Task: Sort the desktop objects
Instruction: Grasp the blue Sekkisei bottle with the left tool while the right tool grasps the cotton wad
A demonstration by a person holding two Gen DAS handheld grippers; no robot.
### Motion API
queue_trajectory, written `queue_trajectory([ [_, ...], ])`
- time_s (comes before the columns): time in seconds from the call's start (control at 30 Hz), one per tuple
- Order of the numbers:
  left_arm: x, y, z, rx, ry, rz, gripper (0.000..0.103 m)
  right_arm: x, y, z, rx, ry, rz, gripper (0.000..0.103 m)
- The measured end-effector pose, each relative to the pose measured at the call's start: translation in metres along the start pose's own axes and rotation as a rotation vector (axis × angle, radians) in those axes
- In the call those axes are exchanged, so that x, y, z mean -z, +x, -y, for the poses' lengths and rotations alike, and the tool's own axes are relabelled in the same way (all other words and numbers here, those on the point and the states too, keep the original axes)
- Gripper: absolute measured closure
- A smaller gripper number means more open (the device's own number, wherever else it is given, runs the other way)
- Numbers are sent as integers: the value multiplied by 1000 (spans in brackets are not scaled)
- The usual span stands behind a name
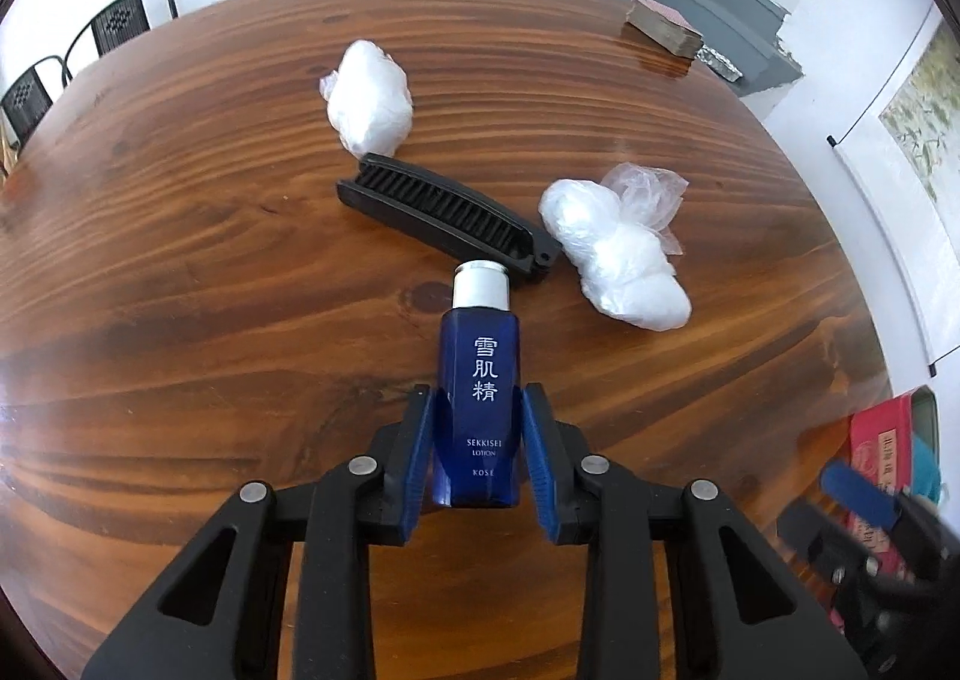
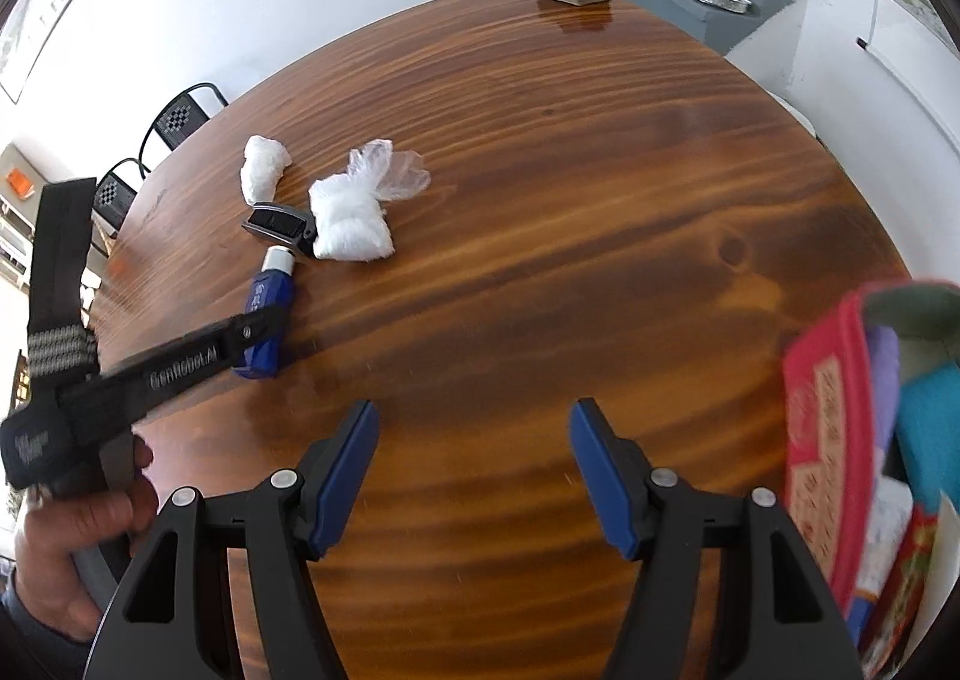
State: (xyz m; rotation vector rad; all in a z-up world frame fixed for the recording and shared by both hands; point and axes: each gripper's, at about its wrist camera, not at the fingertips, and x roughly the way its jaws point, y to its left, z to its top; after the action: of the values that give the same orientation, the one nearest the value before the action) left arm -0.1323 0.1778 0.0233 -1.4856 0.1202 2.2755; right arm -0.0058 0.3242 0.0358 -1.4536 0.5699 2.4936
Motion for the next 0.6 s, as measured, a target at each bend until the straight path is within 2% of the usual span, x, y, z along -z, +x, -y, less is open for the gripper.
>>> queue_trajectory([
  [0.3,3,-14,-23,-24,-37,44,71,-38,27,-27,-26,-73,28,33],
  [0.6,6,-12,-32,-16,-73,33,71,-71,56,-47,-33,-142,44,33],
])
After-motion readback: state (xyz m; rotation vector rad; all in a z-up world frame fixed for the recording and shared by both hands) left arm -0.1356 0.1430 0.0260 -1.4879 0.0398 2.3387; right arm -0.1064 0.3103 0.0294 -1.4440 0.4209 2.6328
